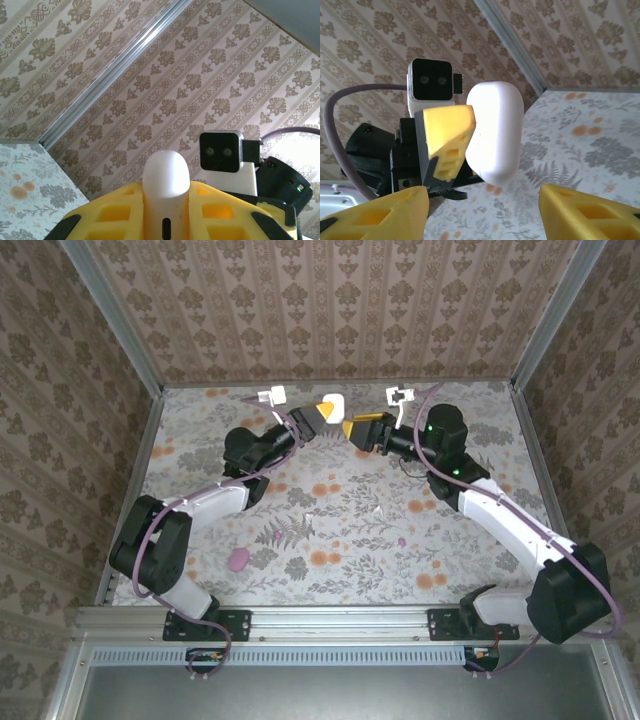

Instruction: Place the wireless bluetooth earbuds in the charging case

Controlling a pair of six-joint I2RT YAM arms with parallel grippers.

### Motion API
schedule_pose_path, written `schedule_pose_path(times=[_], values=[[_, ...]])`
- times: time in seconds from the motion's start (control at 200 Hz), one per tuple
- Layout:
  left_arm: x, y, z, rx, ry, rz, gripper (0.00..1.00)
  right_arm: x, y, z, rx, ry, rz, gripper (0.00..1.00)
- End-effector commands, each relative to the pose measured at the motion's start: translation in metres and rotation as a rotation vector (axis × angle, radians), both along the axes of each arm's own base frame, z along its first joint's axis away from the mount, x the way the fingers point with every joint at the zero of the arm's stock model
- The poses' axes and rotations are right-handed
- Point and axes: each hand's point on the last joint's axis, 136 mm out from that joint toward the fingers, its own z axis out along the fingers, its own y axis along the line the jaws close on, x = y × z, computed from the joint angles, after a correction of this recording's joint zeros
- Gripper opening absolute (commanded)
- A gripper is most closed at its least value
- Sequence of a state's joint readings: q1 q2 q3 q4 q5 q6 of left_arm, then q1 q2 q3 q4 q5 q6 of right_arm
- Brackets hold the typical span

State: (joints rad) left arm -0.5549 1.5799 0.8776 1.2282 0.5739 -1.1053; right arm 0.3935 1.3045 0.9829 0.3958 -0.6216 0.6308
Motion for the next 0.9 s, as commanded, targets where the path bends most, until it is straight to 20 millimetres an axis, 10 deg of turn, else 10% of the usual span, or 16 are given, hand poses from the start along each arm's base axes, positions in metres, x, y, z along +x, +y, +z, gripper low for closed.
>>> schedule_pose_path(times=[0.0,0.59,0.895], values=[[-0.014,0.003,0.034,-0.064,-0.071,-0.046,0.11,-0.002,0.008,0.029,0.105,-0.011,0.078,0.59],[-0.019,0.002,0.044,-0.097,-0.064,-0.041,0.11,0.010,0.020,0.026,0.182,0.013,0.149,0.26],[-0.019,0.002,0.027,-0.029,-0.073,-0.096,0.33,-0.005,0.014,0.019,0.037,-0.027,0.156,0.23]])
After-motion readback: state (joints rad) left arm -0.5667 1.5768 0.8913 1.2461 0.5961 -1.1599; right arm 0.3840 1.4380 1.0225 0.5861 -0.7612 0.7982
